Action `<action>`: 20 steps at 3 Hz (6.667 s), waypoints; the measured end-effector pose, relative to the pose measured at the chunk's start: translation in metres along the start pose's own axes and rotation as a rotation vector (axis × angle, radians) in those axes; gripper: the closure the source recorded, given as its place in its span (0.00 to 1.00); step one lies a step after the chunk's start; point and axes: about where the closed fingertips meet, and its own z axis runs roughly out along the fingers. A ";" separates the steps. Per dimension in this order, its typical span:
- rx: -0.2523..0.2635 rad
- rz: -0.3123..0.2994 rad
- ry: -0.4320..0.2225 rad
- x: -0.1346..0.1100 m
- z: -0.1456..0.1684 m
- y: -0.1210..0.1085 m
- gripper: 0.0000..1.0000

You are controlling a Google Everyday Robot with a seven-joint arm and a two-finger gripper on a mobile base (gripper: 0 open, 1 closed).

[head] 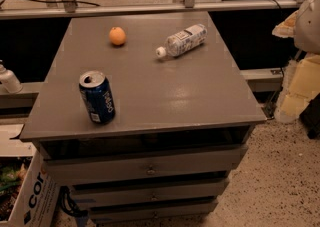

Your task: Move orange near pepsi can

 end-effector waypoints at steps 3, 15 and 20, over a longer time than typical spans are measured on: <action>0.052 -0.074 -0.053 -0.009 0.024 -0.014 0.00; 0.099 0.065 -0.715 -0.288 0.228 -0.215 0.00; -0.002 0.135 -0.813 -0.385 0.283 -0.232 0.00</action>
Offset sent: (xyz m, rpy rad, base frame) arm 0.0158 0.0045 -0.0071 -0.0034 -0.0754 0.0577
